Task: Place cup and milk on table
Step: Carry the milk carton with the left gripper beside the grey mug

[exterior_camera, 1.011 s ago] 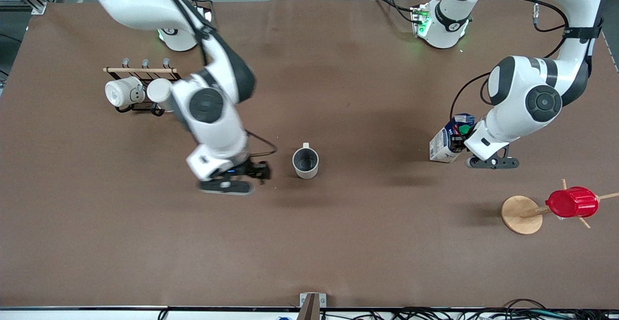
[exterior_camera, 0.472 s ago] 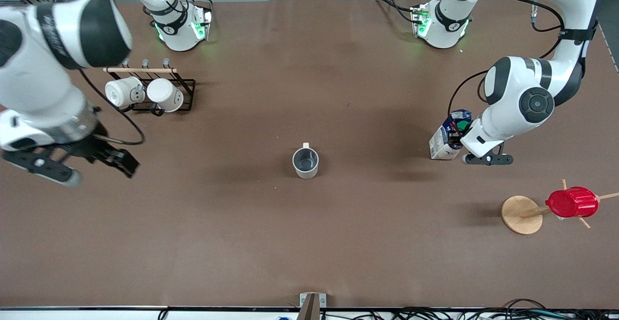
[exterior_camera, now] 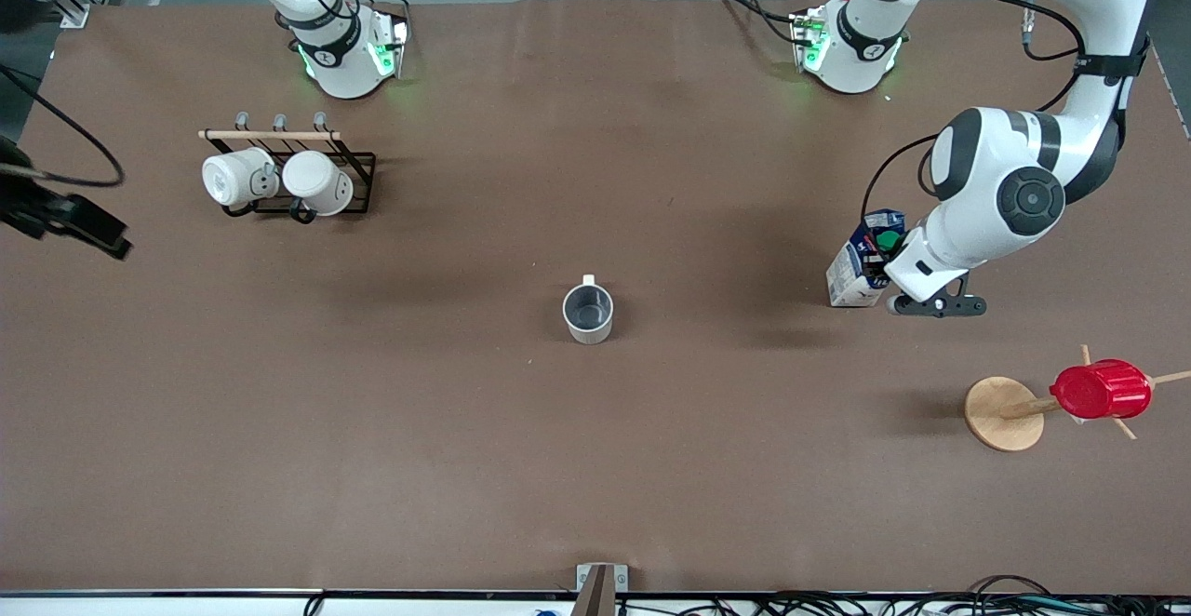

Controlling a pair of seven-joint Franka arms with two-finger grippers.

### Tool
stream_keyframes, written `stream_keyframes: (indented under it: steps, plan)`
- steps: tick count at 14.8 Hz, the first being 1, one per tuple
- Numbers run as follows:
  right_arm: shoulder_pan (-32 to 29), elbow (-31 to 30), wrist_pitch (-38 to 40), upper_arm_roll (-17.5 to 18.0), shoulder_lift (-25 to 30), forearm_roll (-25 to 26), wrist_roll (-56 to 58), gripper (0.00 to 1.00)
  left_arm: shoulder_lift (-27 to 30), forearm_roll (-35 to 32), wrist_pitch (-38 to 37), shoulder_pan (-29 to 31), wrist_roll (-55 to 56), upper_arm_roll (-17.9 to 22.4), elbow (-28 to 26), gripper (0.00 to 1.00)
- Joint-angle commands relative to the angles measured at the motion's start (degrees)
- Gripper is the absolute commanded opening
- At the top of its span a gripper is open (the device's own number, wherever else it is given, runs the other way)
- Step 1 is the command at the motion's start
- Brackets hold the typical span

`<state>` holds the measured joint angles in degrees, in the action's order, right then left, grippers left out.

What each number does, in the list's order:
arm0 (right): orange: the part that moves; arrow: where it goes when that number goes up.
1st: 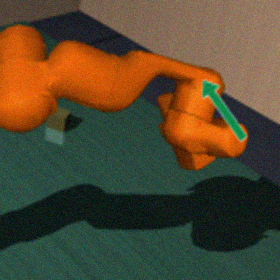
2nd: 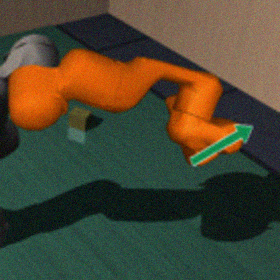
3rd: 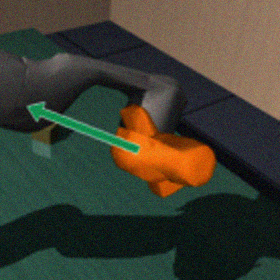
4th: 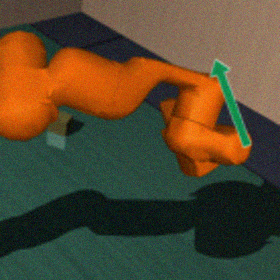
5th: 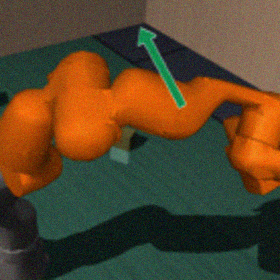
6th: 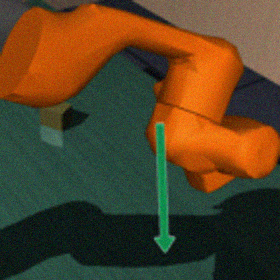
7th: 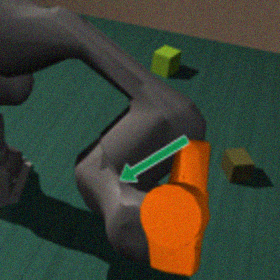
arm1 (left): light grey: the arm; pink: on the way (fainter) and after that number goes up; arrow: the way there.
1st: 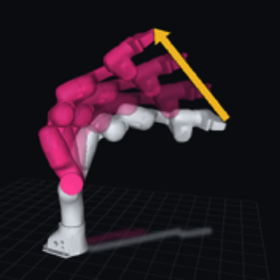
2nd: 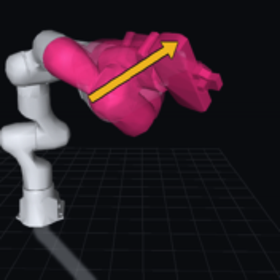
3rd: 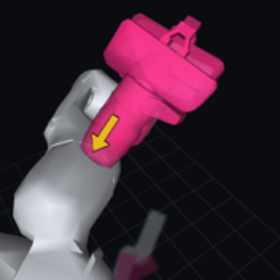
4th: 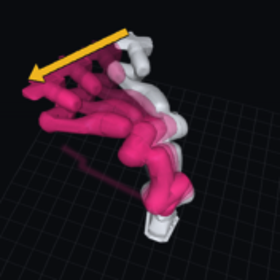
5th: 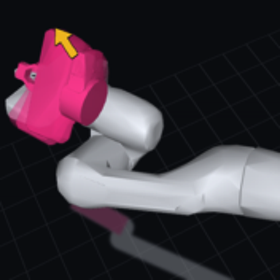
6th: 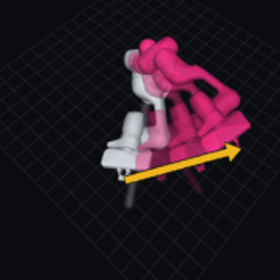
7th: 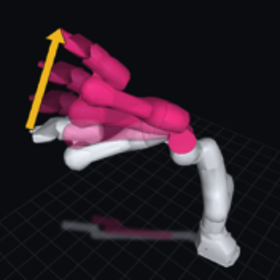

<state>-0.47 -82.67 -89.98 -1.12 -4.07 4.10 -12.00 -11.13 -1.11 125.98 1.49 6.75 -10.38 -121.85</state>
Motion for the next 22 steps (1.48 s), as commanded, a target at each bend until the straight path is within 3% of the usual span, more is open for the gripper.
stream_keyframes:
  steps: [1, 5, 8, 13, 18, 22]
  plan:
    - [0.1, -2.6, 3.2, -2.4, 3.5, -1.2, 6.0, 1.0, -0.7, -1.0, -5.8, -0.6, 0.6, -0.4, 7.6, 0.15]
    - [-0.5, -2.6, 4.4, -2.8, 4.0, -4.2, 8.2, 1.0, -9.8, -0.9, -16.9, -5.5, 2.1, -0.4, 27.0, 0.13]
    - [-1.5, -2.6, 3.9, -2.7, 3.9, -4.2, 8.4, 1.0, -17.2, -0.9, -19.7, -12.3, 7.8, -0.4, 36.9, 0.13]
    - [-1.3, -2.6, 4.0, -2.6, 3.9, -4.1, 8.4, 1.0, -25.0, 0.0, -21.2, -21.2, 13.6, -0.4, 43.7, 0.14]
    - [-1.3, -2.6, 4.0, -2.6, 3.9, -4.2, 8.4, 1.0, -28.2, 5.4, -22.0, -24.2, 13.3, -1.0, 46.4, 0.13]
    - [-1.3, -2.6, 4.0, -2.6, 3.9, -4.2, 8.4, 1.0, -35.3, 7.8, -27.6, -26.9, 13.5, -1.0, 55.7, 0.14]
